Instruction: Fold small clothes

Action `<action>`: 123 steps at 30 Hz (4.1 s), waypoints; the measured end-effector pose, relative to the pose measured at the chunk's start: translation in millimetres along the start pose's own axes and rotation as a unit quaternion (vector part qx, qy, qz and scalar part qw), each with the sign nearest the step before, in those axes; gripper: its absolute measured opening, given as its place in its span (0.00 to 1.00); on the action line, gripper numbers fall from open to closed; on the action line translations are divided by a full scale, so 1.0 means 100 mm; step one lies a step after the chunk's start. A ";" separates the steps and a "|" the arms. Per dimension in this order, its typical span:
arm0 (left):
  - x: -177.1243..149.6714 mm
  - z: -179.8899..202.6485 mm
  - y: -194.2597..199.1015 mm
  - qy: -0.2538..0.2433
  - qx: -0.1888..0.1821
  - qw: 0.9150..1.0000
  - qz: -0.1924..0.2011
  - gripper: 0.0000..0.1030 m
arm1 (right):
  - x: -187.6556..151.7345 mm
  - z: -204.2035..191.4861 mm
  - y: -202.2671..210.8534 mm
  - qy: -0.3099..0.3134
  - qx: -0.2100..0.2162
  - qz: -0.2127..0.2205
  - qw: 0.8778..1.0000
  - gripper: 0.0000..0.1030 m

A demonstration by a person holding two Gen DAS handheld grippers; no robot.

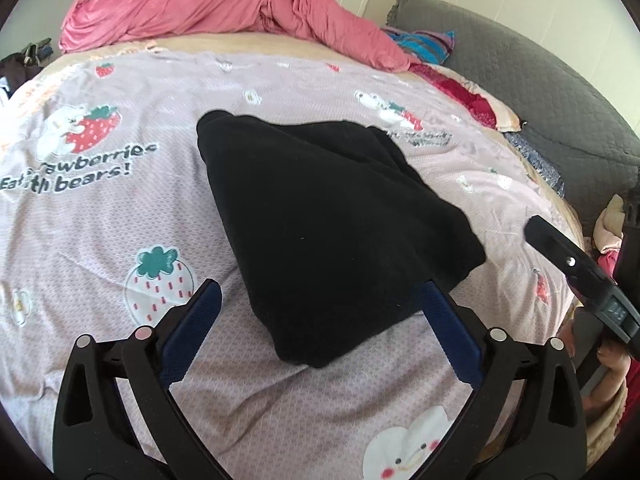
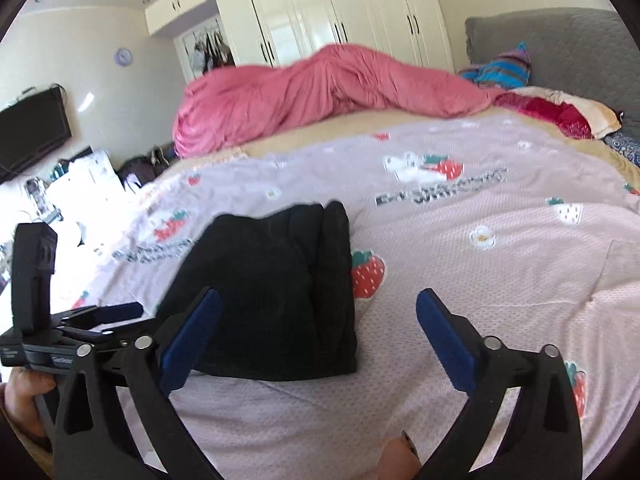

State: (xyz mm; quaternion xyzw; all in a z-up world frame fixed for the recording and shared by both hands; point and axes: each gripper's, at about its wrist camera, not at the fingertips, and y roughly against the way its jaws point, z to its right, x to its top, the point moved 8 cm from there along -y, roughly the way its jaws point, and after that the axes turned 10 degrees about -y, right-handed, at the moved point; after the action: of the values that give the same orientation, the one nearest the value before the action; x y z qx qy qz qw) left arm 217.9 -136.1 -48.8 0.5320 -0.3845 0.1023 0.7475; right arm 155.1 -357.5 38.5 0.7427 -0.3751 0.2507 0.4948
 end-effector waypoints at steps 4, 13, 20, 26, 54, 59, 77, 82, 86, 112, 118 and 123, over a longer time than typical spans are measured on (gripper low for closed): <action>-0.02 0.00 0.17 0.000 0.012 1.000 0.018 0.91 | 0.01 -0.09 0.23 0.010 0.001 0.029 1.000 0.96; -0.14 -0.02 0.54 -0.007 0.040 0.998 0.054 0.91 | -0.11 -0.29 0.62 0.048 -0.010 0.066 0.997 0.96; -0.38 -0.07 0.79 -0.005 0.060 0.996 0.066 0.91 | -0.26 -0.33 0.87 0.052 -0.019 0.091 0.994 0.96; -0.60 -0.07 0.93 -0.001 0.071 0.995 0.073 0.91 | -0.37 -0.36 1.03 0.056 -0.021 0.105 0.993 0.96; -1.34 -0.27 0.80 0.039 0.102 0.994 0.027 0.91 | -1.19 -0.23 0.82 0.072 -0.062 0.041 0.995 0.96; -1.34 -0.29 0.76 0.044 0.101 0.994 0.025 0.91 | -1.30 -0.17 0.71 0.070 -0.069 0.022 0.995 0.96; -1.31 -0.25 0.81 0.038 0.107 0.993 0.028 0.91 | -1.29 -0.10 0.71 0.060 -0.077 0.023 0.995 0.96; -1.31 -0.24 0.80 0.037 0.099 0.994 0.026 0.91 | -1.29 -0.10 0.71 0.060 -0.078 0.024 0.995 0.96; -1.31 -0.22 0.80 0.036 0.100 0.994 0.024 0.91 | -1.29 -0.10 0.71 0.060 -0.079 0.024 0.995 0.96; -1.31 -0.22 0.83 0.036 0.105 0.994 0.026 0.91 | -1.29 -0.08 0.74 0.060 -0.083 0.024 0.994 0.96; -1.30 -0.22 0.83 0.036 0.105 0.993 0.026 0.91 | -1.29 -0.07 0.73 0.061 -0.086 0.023 0.994 0.96; -1.31 -0.22 0.83 0.036 0.106 0.993 0.026 0.91 | -1.29 -0.08 0.73 0.061 -0.086 0.023 0.994 0.96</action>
State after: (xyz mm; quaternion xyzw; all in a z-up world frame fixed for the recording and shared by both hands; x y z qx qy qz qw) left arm 92.0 -49.0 -81.5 0.5938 -0.3583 0.1808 0.6974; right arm 20.1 -327.3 -14.8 0.6721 -0.3815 0.2733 0.5727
